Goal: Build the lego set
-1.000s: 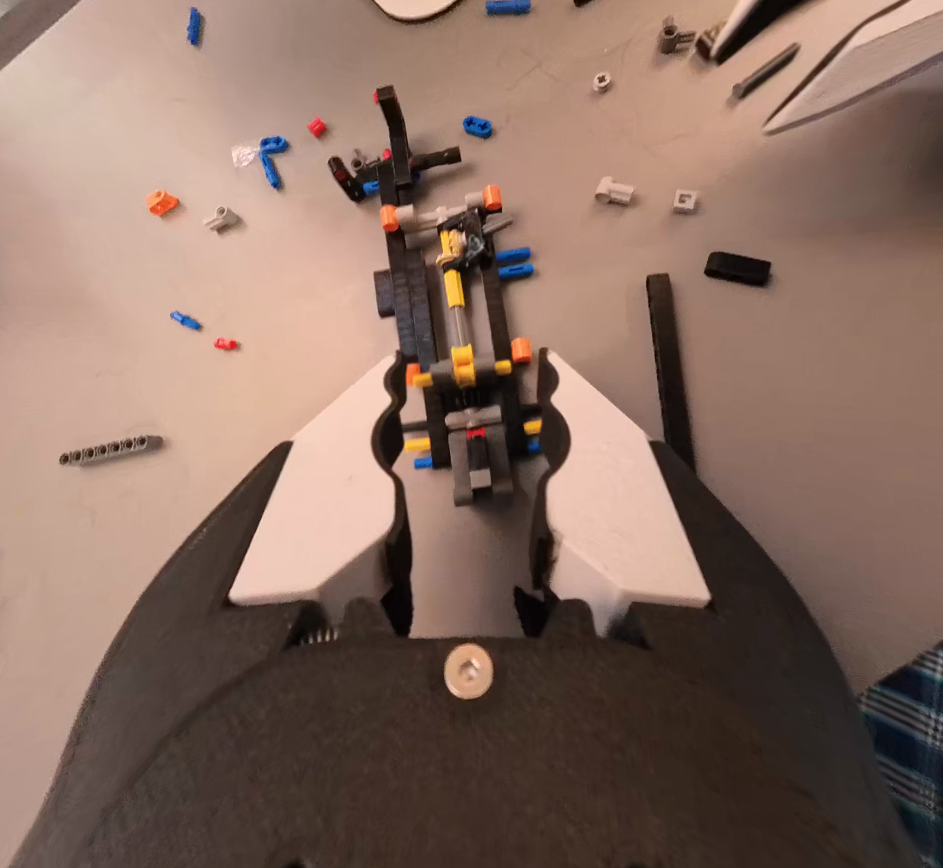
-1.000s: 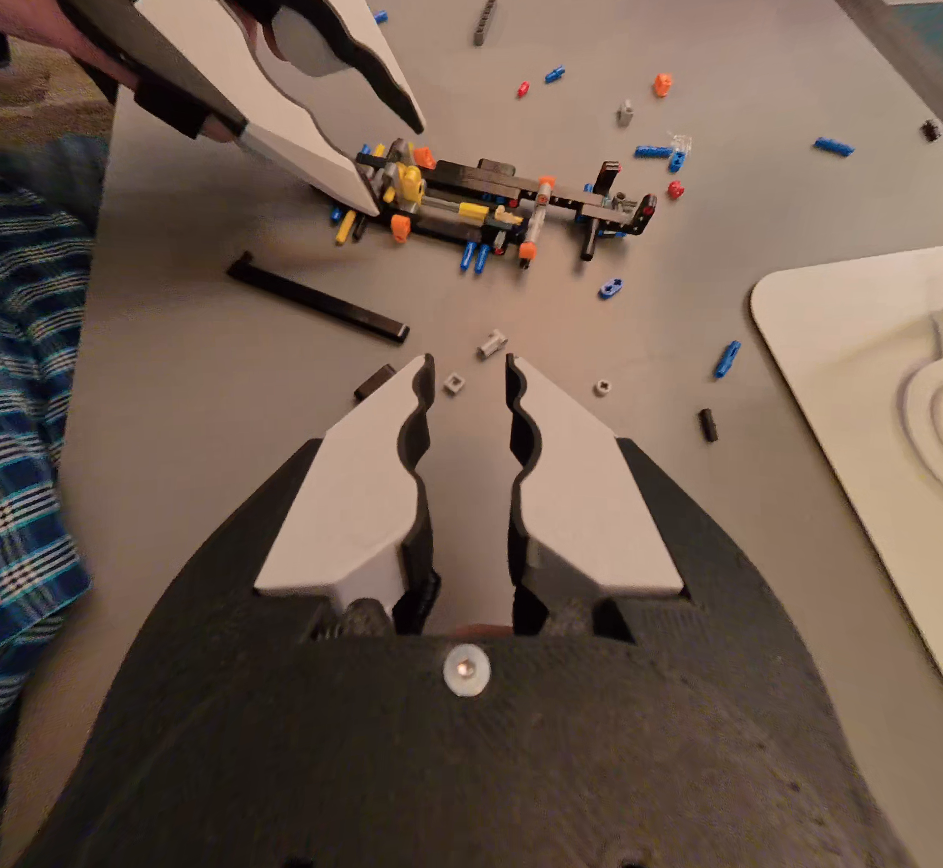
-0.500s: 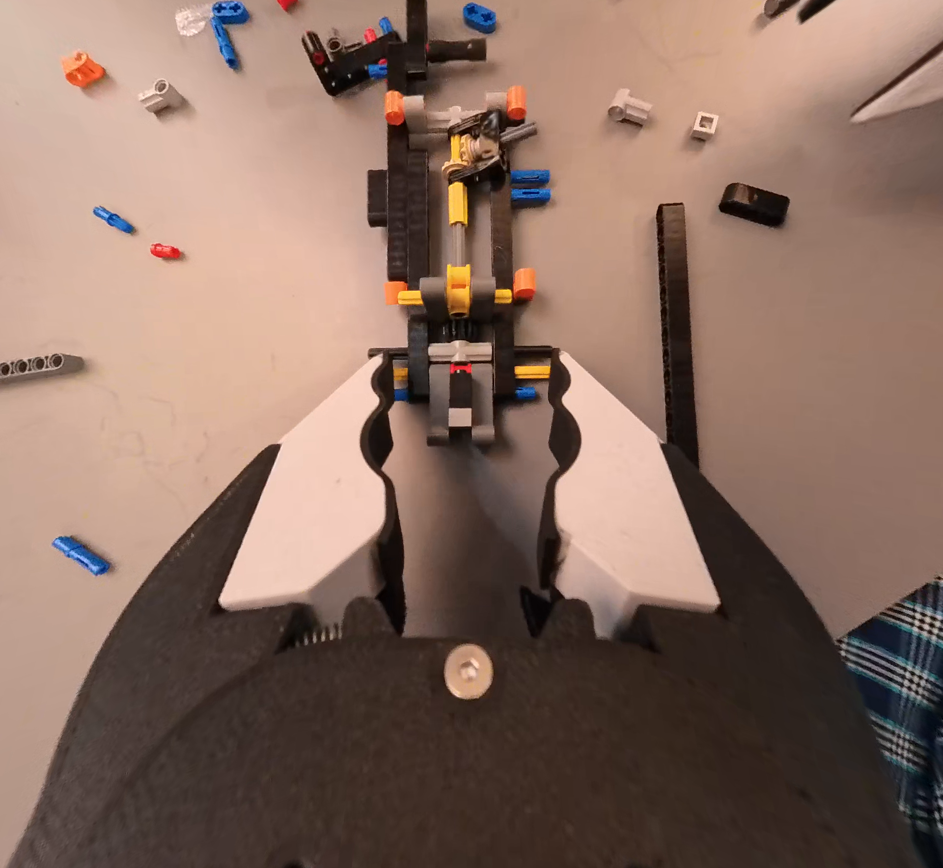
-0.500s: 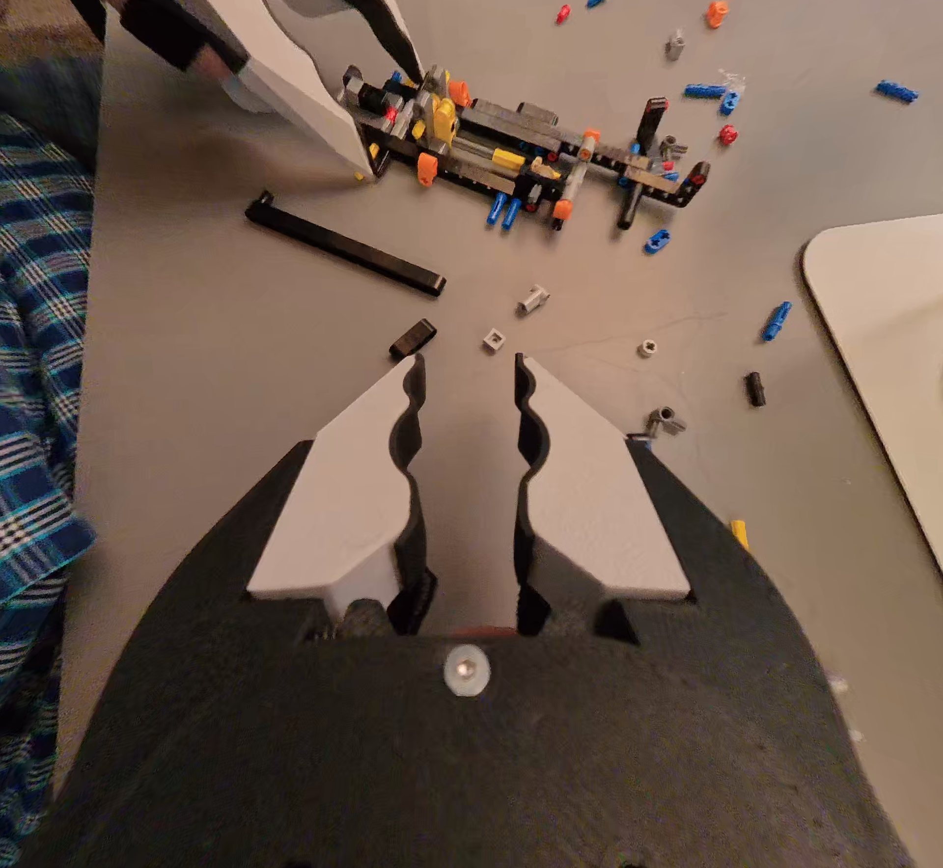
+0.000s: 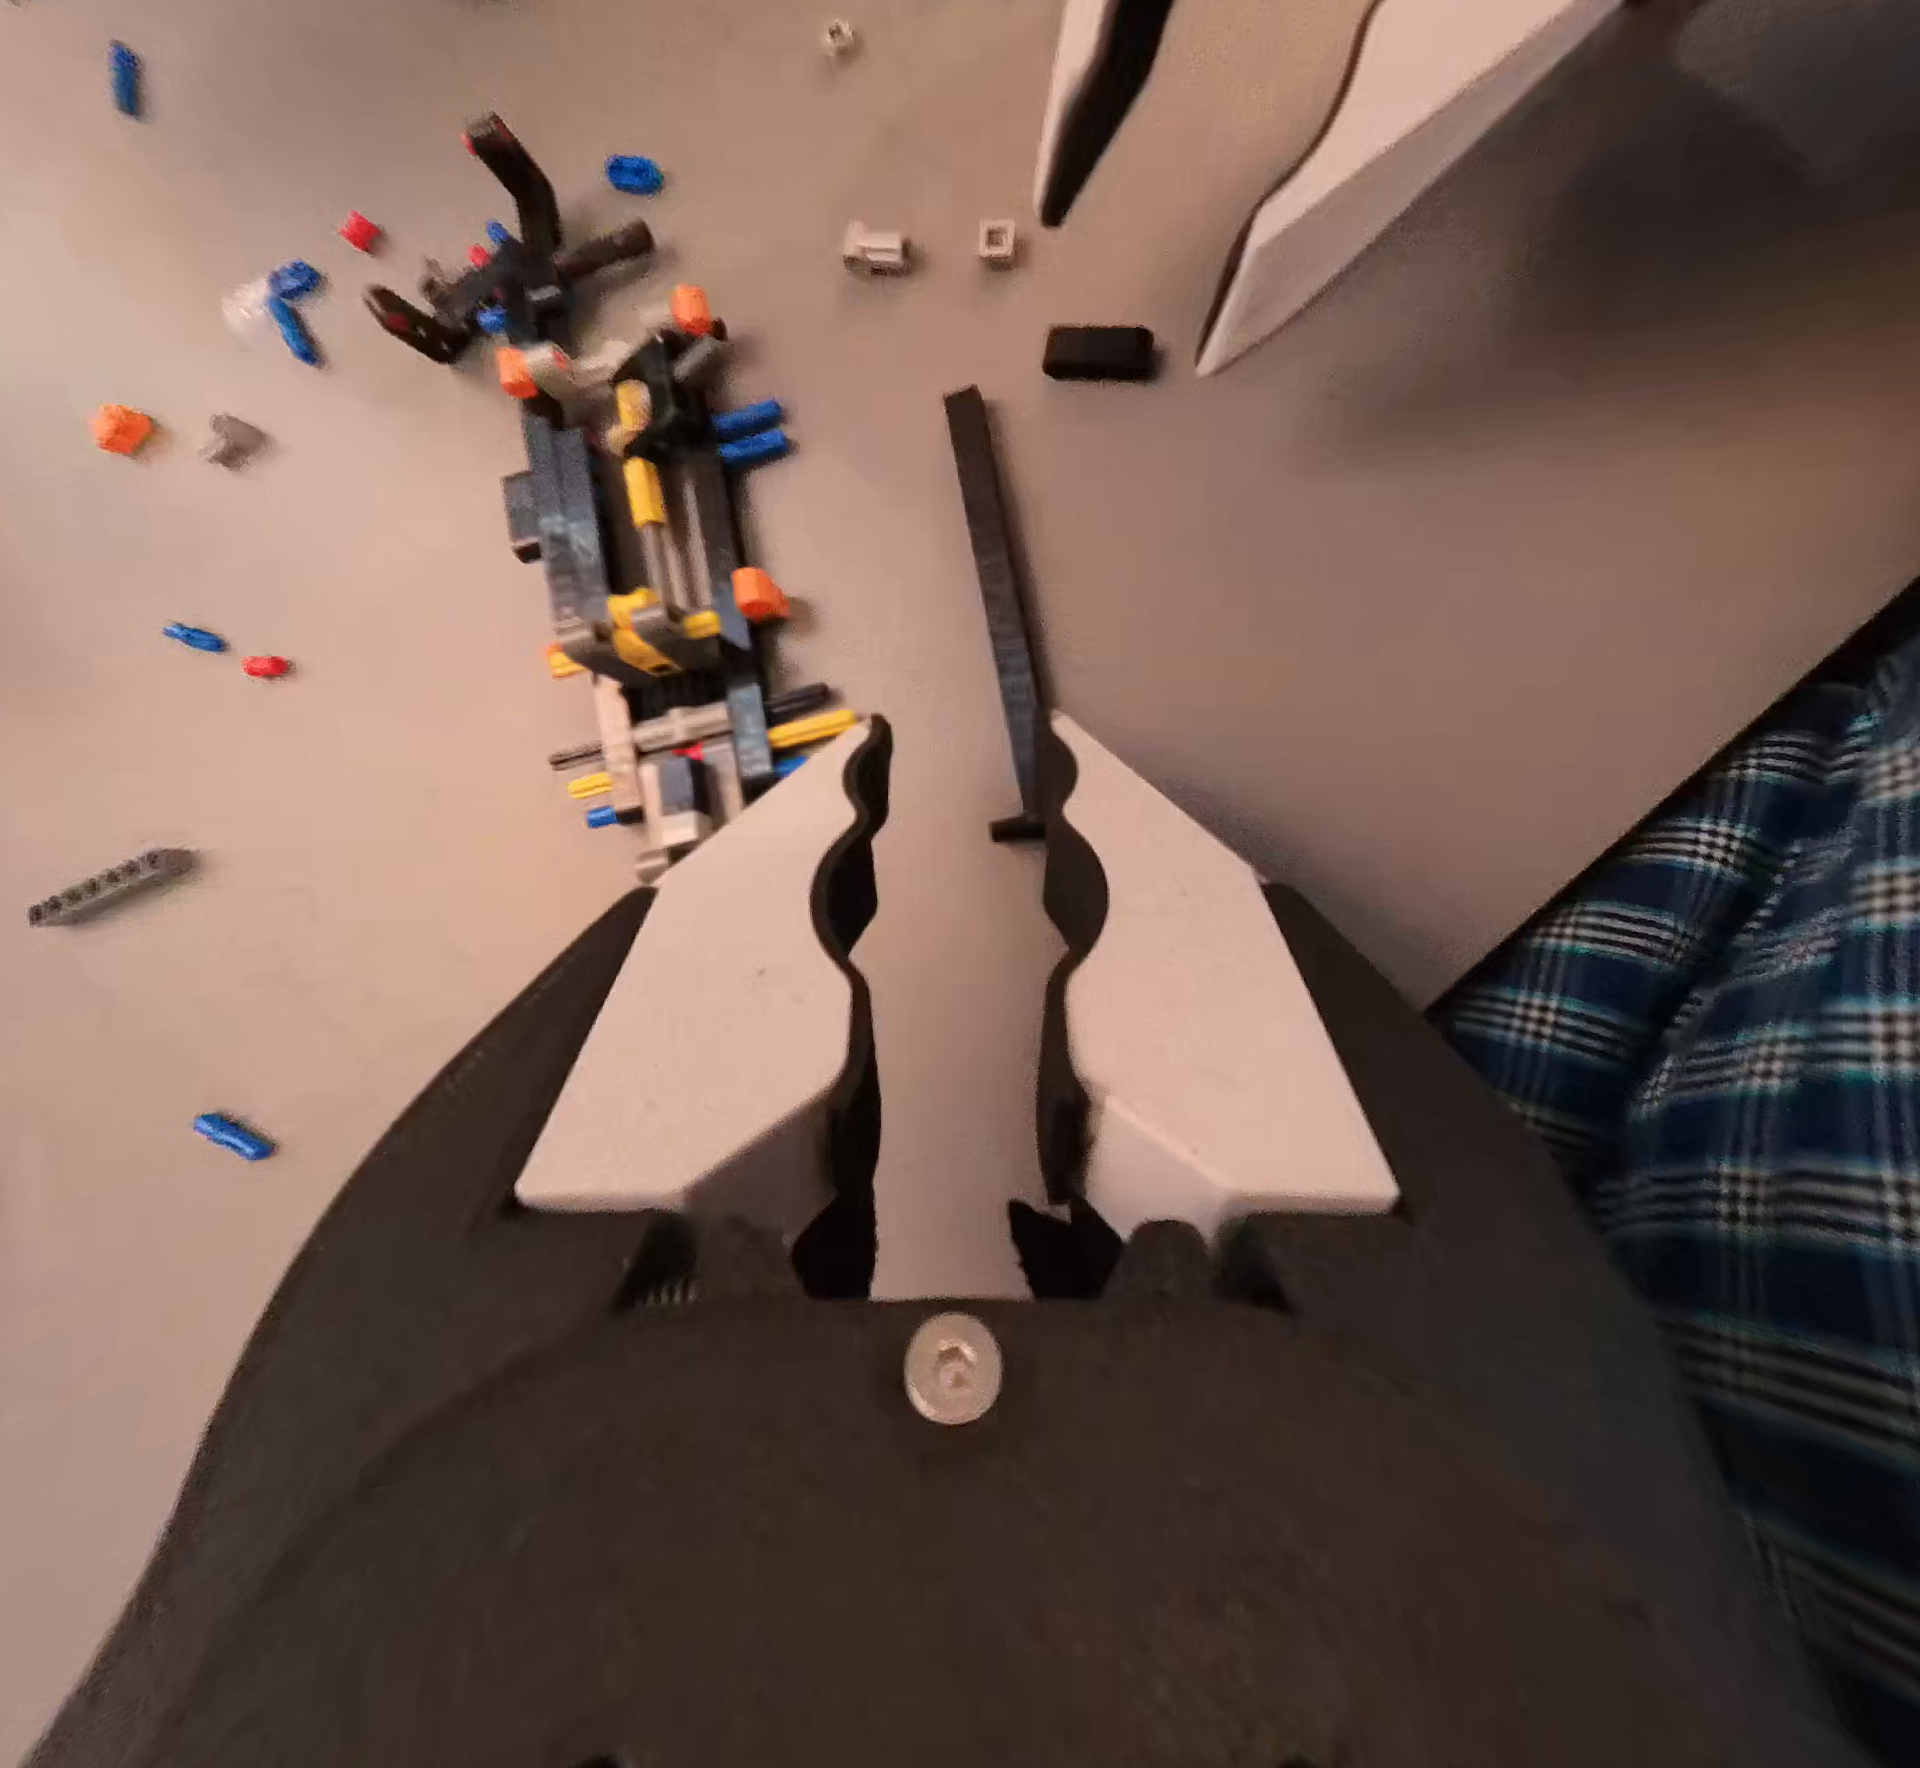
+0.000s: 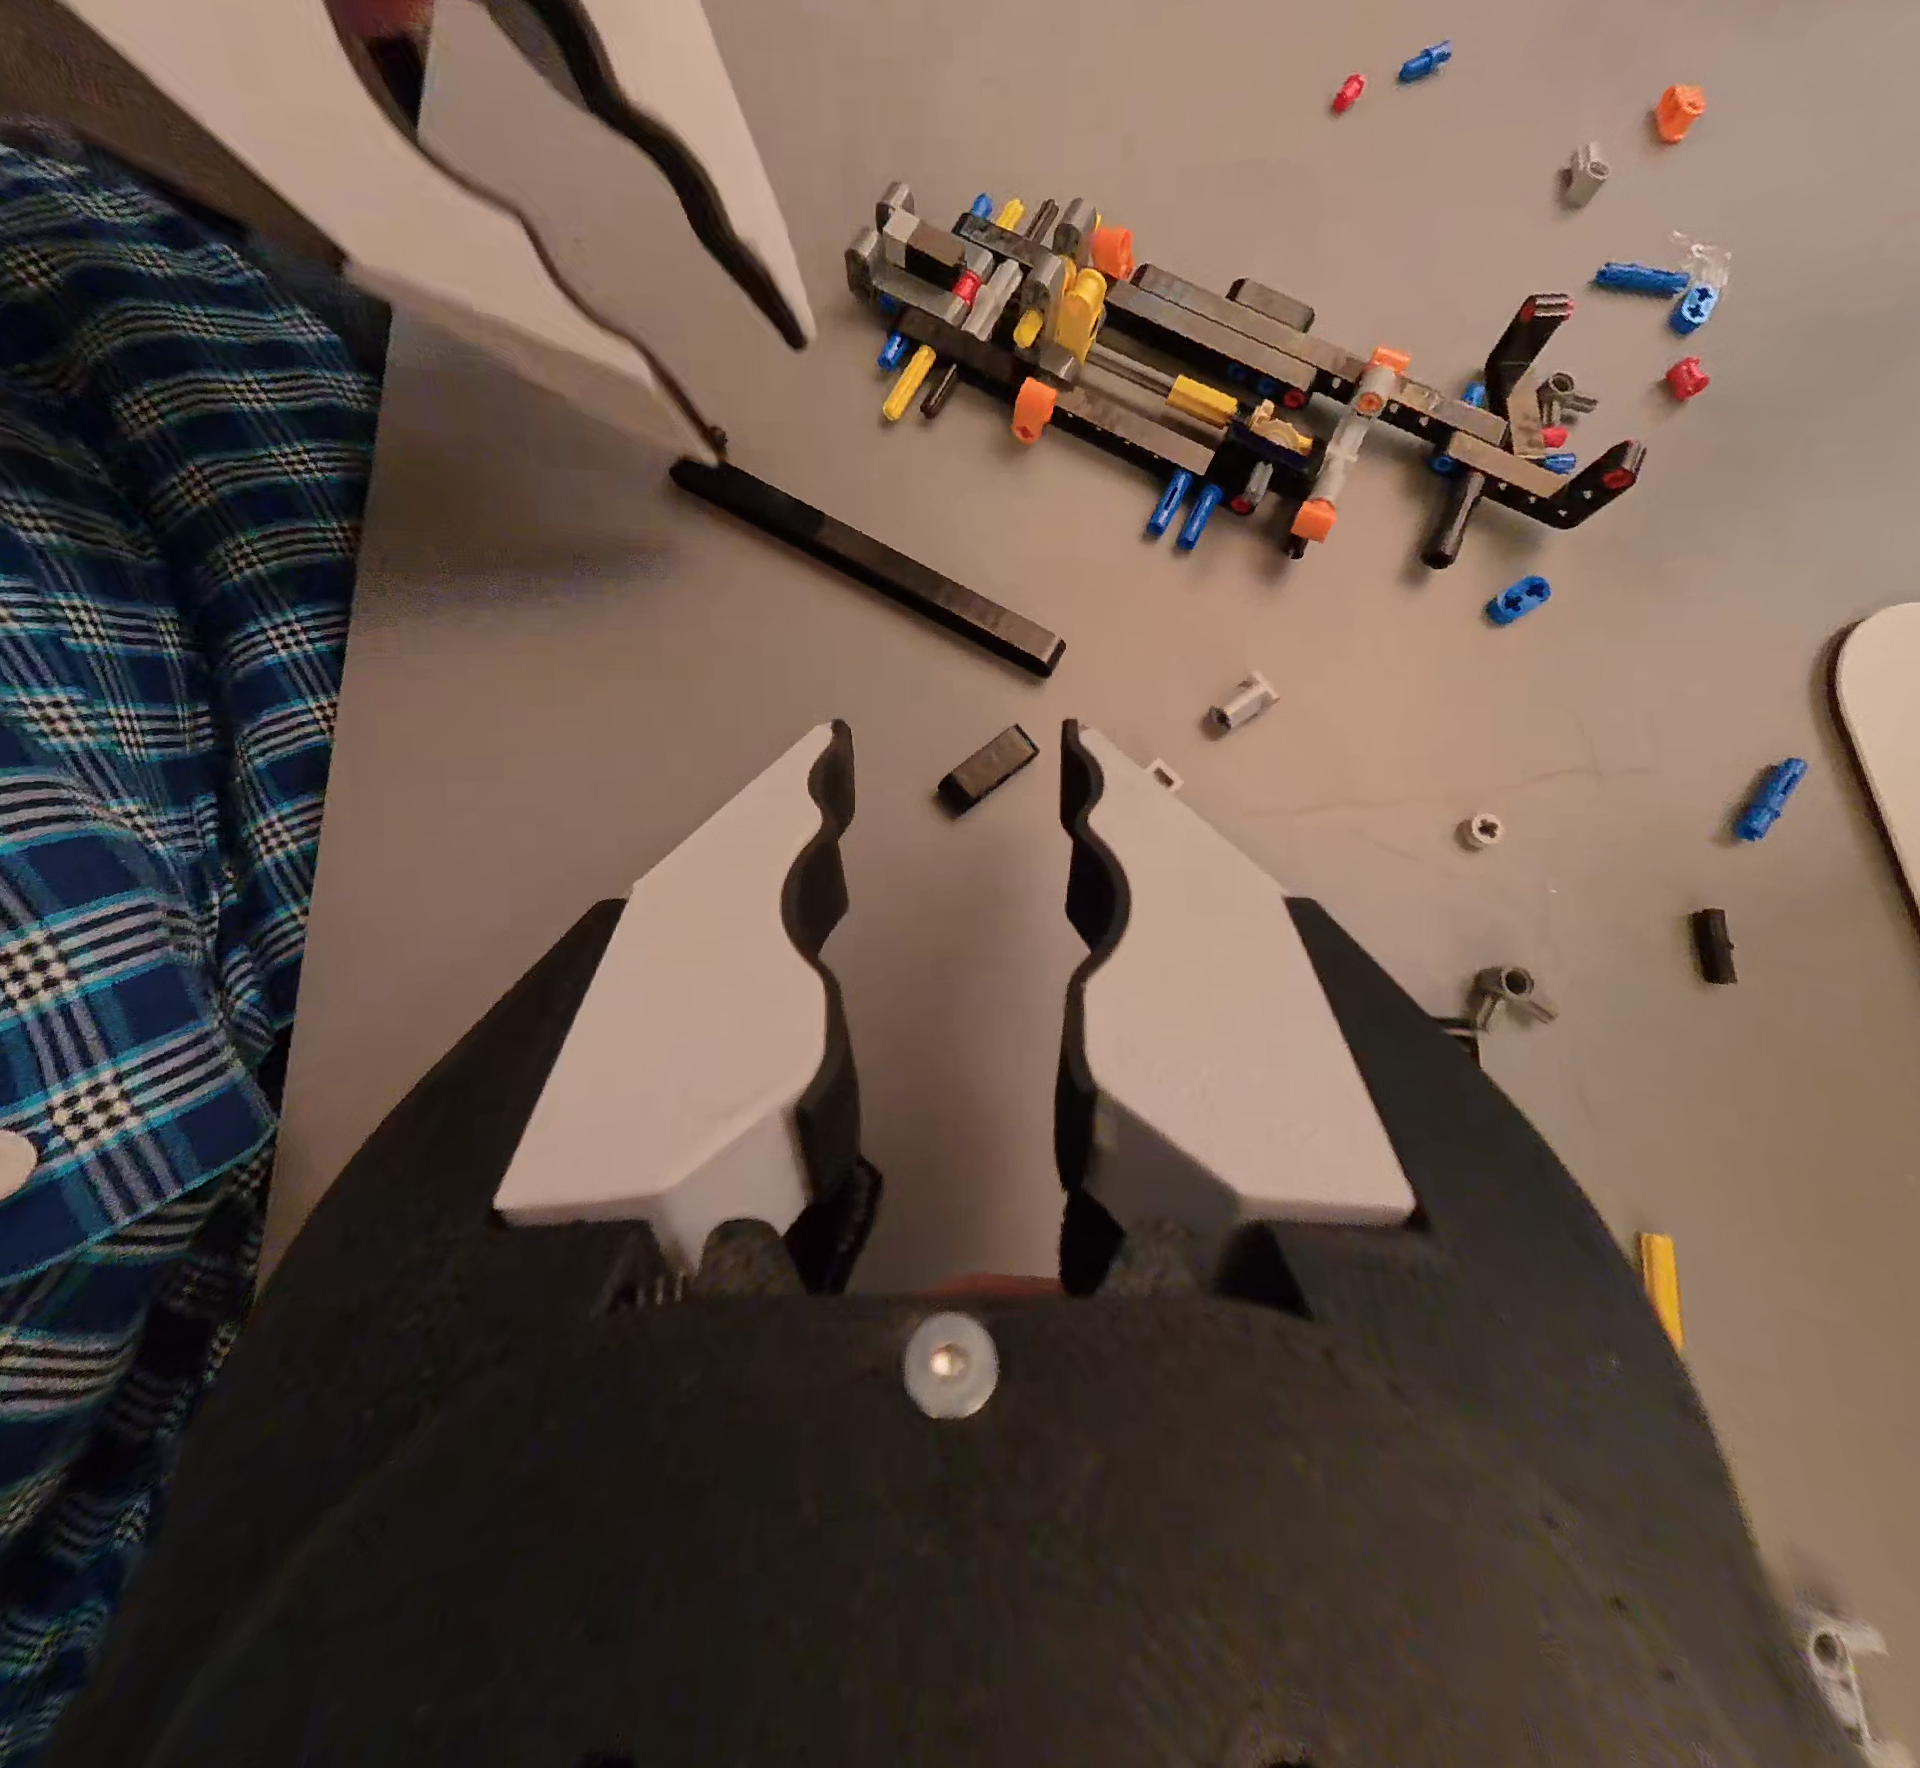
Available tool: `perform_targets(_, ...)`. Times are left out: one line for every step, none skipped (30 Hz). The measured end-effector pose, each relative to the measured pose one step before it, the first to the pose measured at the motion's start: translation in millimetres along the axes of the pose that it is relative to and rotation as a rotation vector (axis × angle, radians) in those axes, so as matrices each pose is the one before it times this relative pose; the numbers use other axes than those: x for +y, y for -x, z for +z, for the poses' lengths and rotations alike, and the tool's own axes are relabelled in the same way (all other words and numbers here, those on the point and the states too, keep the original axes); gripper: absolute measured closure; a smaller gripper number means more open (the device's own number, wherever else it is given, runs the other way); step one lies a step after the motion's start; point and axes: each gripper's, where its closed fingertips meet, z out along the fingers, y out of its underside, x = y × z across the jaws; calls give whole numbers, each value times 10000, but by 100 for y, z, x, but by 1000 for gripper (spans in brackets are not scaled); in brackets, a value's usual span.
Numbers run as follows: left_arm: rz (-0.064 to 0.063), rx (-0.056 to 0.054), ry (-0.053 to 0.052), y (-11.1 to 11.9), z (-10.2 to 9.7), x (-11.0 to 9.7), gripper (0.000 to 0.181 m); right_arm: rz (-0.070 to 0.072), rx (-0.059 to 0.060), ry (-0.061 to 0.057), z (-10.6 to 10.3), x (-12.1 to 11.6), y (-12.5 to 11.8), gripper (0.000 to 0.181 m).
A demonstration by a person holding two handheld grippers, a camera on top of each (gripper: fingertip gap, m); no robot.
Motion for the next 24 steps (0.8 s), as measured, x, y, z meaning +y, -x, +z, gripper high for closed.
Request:
perform_targets(-111, 17, 86, -291, 449, 293, 153, -11, -30, -41, 54, -134, 52, 144)
perform_targets(-99, 75, 83, -265, 407, 265, 152, -21, -29, -55, 37, -145, 62, 144)
perform_targets(51, 32, 255, -203, 350, 390, 153, -14, -41, -60, 36, -149, 95, 144)
perform_targets(198, -132, 261, 24, 287, 346, 156, -8, -56, -48, 49, -123, 119, 144)
perform_targets(177, -117, 82, 57, 169, 72, 159, 3, -50, -29, 44, -76, 100, 144)
perform_targets(28, 35, 27, -99, 121, -22, 161, 20, -41, -26, 68, -51, 56, 144)
perform_targets(-53, 15, 33, -10, 110, -2, 164, 53, -39, -41, 57, -52, 23, 144)
perform_targets(-37, -47, -45, 85, 60, -85, 167, 120, -76, -62, 48, -72, 23, 144)
perform_targets(-26, -25, -10, 65, 38, -19, 170, 184, -120, -106, 37, -130, 56, 144)
perform_targets(-73, -19, -12, 64, 24, -15, 172, 248, -126, -153, -10, -193, 46, 144)
perform_targets(-73, -47, -45, 86, 31, -27, 175, 327, -172, -97, -1, -121, 58, 144)
perform_targets(-36, -49, -60, 84, 28, -6, 175, 343, -114, -53, -40, -87, -54, 144)
perform_targets(-65, -65, -14, 148, -10, 41, 175, 271, 57, -134, -130, -183, -286, 145)
perform_targets(-135, -48, -96, 175, -59, -92, 175, 258, 124, -125, -174, -170, -418, 147)
perform_targets(-245, -16, -192, 187, -125, -273, 175, 200, 40, -127, -179, -172, -298, 150)
perform_targets(-218, 102, -121, 32, -84, -225, 175, 60, 50, -173, -174, -248, -246, 150)
perform_targets(-111, 87, -14, 19, -7, -84, 175, -111, 120, -132, -122, -191, -257, 151)
perform_targets(-47, -39, -54, 163, -18, -137, 175, -300, 122, -13, -15, -59, -157, 152)
perform_targets(-15, -65, -58, 183, -13, -159, 175, -455, 157, 57, 60, 5, -85, 153)
perform_targets(-14, 8, 25, 59, 43, -62, 175, -531, 258, 66, 127, -58, -110, 154)
perform_targets(-7, 20, 11, 15, 82, -81, 175, -584, 227, 79, 183, -83, 8, 156)
perform_targets(42, -37, -16, 49, 75, -132, 175, -661, 151, 107, 260, -79, 179, 157)
perform_targets(67, -49, 20, 46, 86, -92, 175, -719, 158, 83, 285, -162, 224, 158)
perform_targets(56, -10, 67, -28, 124, -22, 175, -696, 125, 66, 316, -221, 245, 159)
